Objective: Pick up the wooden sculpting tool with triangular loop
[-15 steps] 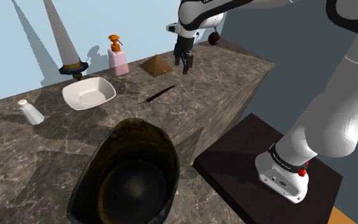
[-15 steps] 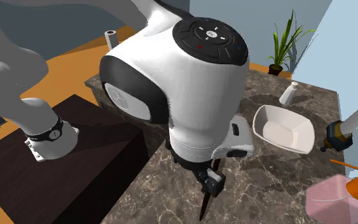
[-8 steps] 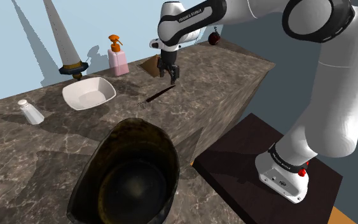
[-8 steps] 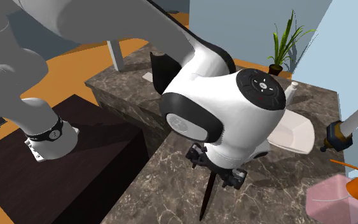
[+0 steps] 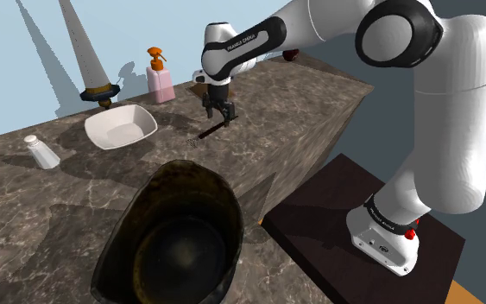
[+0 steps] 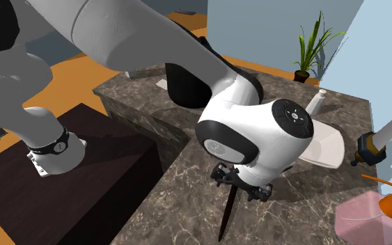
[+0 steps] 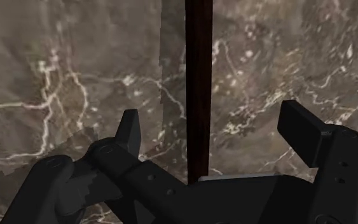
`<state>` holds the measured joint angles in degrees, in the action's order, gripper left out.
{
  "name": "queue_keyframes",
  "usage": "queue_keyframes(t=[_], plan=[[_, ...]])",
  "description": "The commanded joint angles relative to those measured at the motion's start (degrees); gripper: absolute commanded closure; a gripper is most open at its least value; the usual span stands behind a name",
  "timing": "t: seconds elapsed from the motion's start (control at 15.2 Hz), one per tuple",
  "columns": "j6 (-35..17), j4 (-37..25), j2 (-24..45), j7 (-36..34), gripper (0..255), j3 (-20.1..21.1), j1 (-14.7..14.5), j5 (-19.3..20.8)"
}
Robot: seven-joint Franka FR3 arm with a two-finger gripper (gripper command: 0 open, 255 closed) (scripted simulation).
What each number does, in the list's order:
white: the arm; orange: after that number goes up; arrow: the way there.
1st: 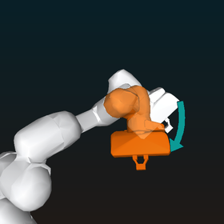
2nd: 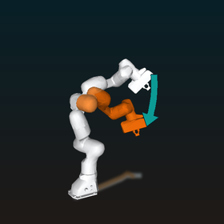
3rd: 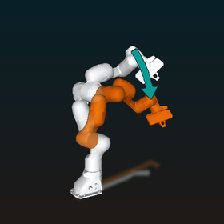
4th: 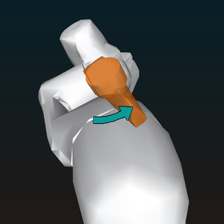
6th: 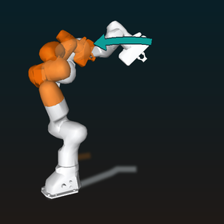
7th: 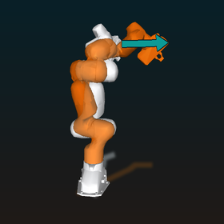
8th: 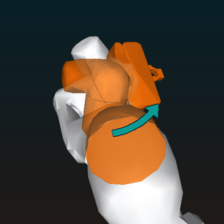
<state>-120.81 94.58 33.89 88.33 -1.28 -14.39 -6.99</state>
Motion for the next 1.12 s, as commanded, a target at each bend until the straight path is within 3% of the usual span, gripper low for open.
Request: queue_keyframes(t=[0.0,0.26,0.33,1.06], plan=[[-1.06,0.07,0.99,0.14,0,0.07,-0.02,-0.07],[-2.41,0.2,2.22,0.29,0,0.12,0.0,-0.17],[-2.4,0.22,2.19,0.31,255,0.12,0.02,-0.17],[-1.36,0.09,1.27,0.17,255,0.08,-0.01,-0.09]])
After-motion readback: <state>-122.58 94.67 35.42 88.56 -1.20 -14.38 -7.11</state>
